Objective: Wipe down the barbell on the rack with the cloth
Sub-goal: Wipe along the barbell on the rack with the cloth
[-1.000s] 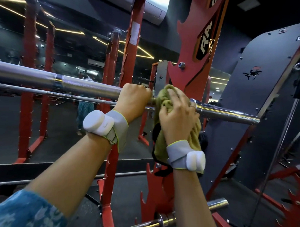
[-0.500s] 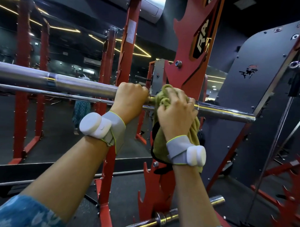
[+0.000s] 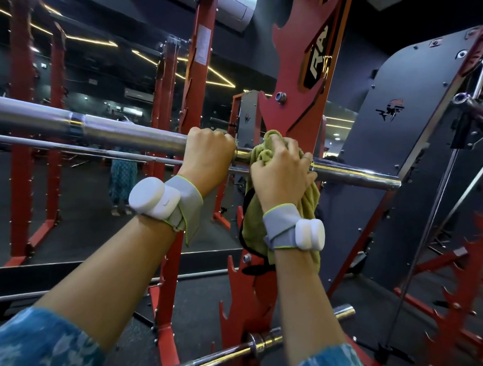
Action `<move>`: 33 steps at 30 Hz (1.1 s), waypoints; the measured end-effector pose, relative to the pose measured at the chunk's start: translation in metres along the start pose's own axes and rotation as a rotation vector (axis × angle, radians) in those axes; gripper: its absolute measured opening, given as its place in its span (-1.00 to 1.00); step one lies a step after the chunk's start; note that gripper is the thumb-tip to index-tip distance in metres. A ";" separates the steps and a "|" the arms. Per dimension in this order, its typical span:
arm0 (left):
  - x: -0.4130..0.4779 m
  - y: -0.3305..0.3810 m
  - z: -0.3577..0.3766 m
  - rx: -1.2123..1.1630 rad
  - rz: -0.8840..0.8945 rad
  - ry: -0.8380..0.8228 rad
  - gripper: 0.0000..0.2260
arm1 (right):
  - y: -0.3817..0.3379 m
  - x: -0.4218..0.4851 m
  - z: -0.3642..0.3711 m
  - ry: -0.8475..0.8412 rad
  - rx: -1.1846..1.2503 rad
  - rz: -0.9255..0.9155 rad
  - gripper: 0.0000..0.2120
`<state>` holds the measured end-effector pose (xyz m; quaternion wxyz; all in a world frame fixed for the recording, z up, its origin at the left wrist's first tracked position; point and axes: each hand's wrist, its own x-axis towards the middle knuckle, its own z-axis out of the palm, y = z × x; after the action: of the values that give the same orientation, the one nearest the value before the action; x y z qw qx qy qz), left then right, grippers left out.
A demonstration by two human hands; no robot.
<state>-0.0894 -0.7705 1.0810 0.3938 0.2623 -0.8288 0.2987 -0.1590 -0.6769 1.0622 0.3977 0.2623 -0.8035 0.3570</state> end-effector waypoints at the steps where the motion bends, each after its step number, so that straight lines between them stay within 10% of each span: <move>1: 0.000 0.000 0.000 0.003 0.003 -0.003 -0.84 | 0.000 -0.002 0.001 0.001 -0.006 -0.001 -0.51; 17: 0.024 0.059 -0.003 -0.740 0.206 0.072 -0.72 | 0.074 -0.043 -0.012 0.386 0.419 0.058 -0.51; 33: 0.063 0.125 0.013 -0.774 0.086 0.090 -0.76 | 0.163 0.041 0.012 0.120 0.178 -0.059 -0.47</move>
<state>-0.2143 -0.7065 1.0896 0.4866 0.0461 -0.8724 -0.0085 -0.3020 -0.5933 1.0316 0.4306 0.2984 -0.7352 0.4302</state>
